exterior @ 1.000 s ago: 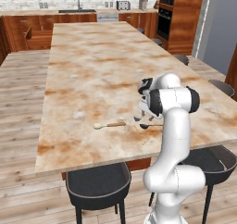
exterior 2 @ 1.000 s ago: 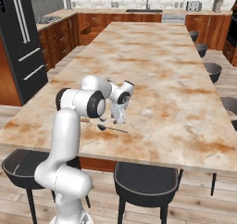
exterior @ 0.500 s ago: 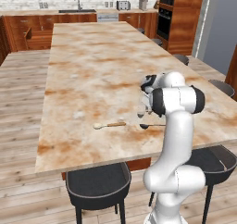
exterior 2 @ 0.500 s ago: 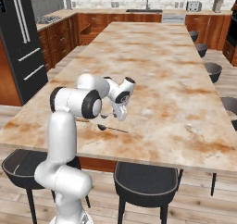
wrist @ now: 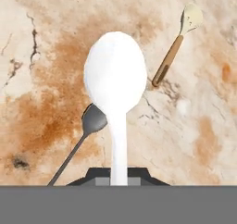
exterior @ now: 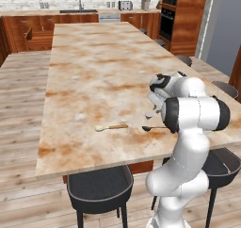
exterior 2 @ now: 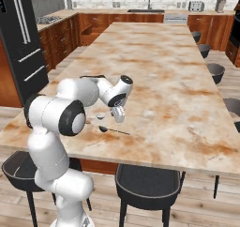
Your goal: Pick up the metallic utensils from the counter and place them in the open drawer. Make sure not to pick up any wooden utensils.
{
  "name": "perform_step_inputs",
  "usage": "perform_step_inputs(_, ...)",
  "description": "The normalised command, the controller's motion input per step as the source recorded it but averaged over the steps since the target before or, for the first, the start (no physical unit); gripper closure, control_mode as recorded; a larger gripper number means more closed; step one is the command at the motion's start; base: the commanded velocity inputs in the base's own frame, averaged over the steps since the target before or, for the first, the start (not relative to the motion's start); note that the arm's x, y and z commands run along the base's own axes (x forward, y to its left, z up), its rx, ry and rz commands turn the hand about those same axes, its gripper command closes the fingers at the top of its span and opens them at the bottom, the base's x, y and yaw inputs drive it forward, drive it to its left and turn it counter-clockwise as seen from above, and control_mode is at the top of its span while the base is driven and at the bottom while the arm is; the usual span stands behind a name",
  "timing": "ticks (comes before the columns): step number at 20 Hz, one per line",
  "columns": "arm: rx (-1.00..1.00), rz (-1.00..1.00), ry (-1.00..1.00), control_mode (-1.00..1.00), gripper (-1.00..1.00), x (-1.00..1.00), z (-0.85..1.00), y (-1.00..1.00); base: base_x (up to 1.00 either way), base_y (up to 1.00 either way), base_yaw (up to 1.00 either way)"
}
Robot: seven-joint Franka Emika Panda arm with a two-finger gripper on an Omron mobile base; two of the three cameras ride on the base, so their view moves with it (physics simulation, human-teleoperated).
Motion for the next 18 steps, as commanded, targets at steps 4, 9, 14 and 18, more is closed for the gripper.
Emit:
perform_step_inputs(4,0.00,0.00,0.13,-1.00,1.00,-0.40,0.97,0.00,0.00,0.00,0.00)
perform_step_inputs(9,0.00,0.00,0.18,-1.00,1.00,-0.49,0.73,0.00,0.00,0.00,0.00)
perform_step_inputs(14,0.00,0.00,0.12,-1.00,1.00,-0.63,0.35,0.08,0.00,0.00,0.00)
perform_step_inputs(18,0.00,0.00,-0.16,1.00,1.00,-0.46,0.00,0.11,-0.39,0.17,-0.04)
